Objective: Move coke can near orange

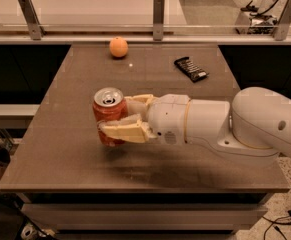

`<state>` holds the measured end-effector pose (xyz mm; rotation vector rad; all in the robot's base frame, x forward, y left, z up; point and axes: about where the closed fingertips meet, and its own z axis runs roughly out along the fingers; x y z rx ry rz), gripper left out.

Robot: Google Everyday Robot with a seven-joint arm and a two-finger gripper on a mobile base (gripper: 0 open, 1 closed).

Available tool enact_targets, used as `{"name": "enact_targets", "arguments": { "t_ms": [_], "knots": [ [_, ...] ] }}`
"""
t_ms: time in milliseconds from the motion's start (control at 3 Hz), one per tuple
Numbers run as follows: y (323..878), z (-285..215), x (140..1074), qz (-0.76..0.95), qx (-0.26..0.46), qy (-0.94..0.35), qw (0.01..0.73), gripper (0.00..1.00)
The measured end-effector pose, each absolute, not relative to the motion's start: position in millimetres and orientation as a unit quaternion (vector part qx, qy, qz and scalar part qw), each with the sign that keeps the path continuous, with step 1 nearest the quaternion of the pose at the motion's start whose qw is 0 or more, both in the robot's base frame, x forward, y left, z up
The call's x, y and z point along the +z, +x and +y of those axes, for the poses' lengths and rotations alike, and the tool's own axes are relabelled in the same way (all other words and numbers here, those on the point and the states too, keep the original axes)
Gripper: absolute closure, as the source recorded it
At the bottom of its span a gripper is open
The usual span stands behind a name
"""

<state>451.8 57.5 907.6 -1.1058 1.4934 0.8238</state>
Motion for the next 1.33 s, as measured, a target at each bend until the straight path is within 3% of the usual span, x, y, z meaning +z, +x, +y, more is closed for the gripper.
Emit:
{"name": "enact_targets", "arguments": {
  "t_ms": [1333],
  "knots": [
    [602, -57, 995, 0.691, 0.191, -0.343, 0.606, 1.00]
  ]
}}
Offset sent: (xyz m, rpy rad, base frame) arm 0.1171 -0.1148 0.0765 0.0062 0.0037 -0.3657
